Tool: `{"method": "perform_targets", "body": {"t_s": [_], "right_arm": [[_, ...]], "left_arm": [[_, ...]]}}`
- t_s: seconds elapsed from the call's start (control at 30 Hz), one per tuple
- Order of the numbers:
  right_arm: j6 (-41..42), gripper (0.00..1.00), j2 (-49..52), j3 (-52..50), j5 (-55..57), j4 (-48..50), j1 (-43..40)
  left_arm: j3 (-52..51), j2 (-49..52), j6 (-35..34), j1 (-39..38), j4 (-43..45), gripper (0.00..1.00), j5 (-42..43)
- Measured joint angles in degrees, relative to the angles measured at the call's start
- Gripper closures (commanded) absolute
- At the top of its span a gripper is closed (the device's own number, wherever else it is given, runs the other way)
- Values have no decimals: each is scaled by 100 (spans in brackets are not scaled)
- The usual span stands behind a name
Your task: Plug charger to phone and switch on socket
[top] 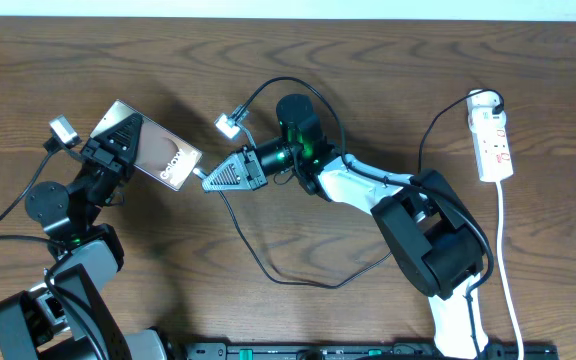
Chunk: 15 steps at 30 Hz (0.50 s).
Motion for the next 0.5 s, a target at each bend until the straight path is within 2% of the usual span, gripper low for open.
{"method": "perform_targets", "body": {"t_s": [0.5], "right_arm": [[13,99,0,0,-55,92,2]], "left_arm": [[0,0,87,-109,7,93,-131]]}}
